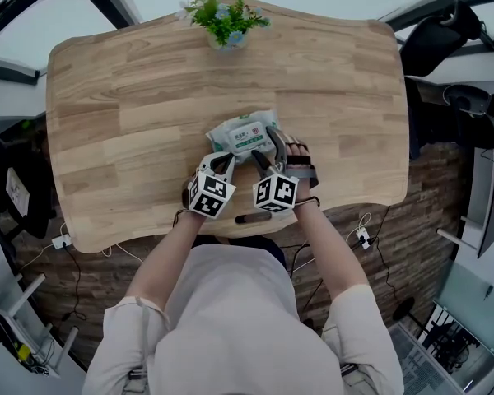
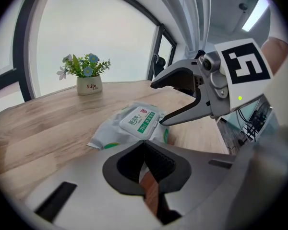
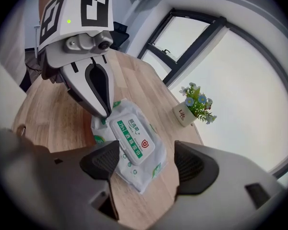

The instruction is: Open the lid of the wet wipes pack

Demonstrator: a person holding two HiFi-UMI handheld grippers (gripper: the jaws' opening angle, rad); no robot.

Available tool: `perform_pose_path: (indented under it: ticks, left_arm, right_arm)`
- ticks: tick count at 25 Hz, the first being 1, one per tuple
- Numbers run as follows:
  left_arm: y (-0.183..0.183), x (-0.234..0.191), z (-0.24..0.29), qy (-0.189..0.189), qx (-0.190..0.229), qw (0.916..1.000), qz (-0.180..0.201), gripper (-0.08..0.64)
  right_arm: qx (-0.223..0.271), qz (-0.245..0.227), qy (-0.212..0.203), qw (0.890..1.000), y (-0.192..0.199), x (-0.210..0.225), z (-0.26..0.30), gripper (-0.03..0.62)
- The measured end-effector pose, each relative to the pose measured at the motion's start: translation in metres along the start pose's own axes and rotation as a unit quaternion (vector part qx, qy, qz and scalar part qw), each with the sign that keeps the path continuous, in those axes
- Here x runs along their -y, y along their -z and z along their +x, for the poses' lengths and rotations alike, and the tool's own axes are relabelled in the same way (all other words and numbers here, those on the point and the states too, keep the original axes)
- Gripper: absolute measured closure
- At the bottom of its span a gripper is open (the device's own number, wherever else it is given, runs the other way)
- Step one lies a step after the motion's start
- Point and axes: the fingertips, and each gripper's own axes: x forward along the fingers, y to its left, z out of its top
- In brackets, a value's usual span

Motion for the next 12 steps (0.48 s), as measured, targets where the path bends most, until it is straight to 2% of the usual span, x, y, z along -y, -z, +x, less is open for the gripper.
perform_pose_path:
  ticks: [12]
  left_arm:
    - [0.0025, -0.0006, 0.0025, 0.012, 0.007, 0.9998, -0.016, 0.540]
  right_arm:
    - [-0.010, -0.037, -0.023, 0.999, -0.0003, -0.0062, 0.0102, 0.235]
